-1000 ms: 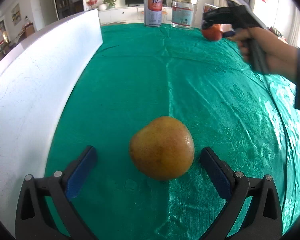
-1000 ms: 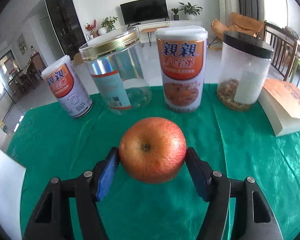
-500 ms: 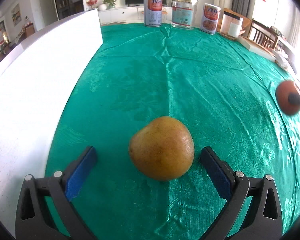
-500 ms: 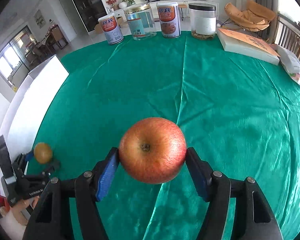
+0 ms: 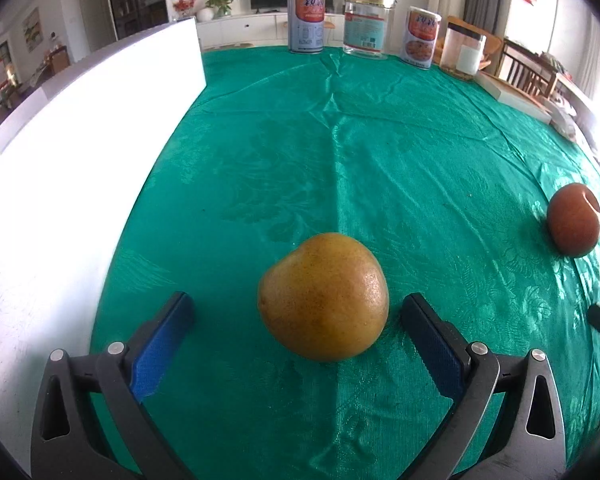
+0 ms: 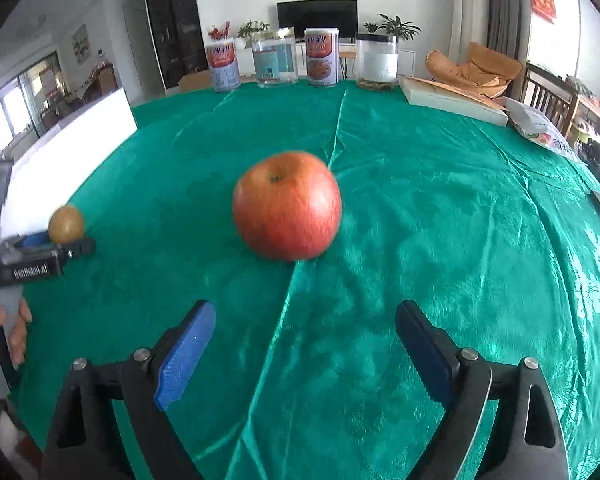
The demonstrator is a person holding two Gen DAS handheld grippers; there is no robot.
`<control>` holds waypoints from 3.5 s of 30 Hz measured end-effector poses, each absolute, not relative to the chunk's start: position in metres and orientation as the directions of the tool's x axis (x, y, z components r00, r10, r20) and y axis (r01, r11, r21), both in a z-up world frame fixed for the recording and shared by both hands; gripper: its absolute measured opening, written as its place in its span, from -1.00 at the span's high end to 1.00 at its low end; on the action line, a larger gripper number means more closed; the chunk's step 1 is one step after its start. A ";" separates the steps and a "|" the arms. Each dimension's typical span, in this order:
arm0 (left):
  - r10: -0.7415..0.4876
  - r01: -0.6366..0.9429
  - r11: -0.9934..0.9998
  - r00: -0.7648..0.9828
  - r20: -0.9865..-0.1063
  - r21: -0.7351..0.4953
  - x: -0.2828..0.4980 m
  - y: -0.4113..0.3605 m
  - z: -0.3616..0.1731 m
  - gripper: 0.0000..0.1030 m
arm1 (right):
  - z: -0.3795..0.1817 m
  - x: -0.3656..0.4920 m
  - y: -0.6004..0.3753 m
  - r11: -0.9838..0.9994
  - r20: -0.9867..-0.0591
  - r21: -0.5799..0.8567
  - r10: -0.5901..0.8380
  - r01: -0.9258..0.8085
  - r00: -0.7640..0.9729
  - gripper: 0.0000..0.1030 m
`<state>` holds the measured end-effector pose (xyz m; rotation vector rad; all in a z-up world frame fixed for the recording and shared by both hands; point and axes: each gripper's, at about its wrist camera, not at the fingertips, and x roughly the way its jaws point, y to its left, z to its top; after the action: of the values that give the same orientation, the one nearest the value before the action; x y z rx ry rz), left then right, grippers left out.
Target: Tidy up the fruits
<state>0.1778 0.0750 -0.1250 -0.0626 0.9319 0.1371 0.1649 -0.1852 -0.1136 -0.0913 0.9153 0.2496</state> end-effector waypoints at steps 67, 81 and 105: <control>0.095 -0.152 0.988 0.587 -0.804 0.005 0.178 0.076 -0.125 -0.99 | -0.122 0.173 -0.179 0.965 -0.818 0.005 0.154 -0.261 0.555 -0.99; 0.095 -0.152 0.988 0.587 -0.804 0.006 0.178 0.076 -0.125 -0.99 | -0.122 0.173 -0.178 0.965 -0.818 0.005 0.154 -0.261 0.554 -0.99; 0.095 -0.153 0.988 0.587 -0.804 0.006 0.178 0.075 -0.125 -0.99 | -0.122 0.172 -0.178 0.965 -0.818 0.004 0.154 -0.261 0.554 -1.00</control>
<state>0.1776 0.0754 -0.1252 -0.0661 0.9323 0.1447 0.1722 -0.1781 -0.1220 -0.1229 0.9530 0.2459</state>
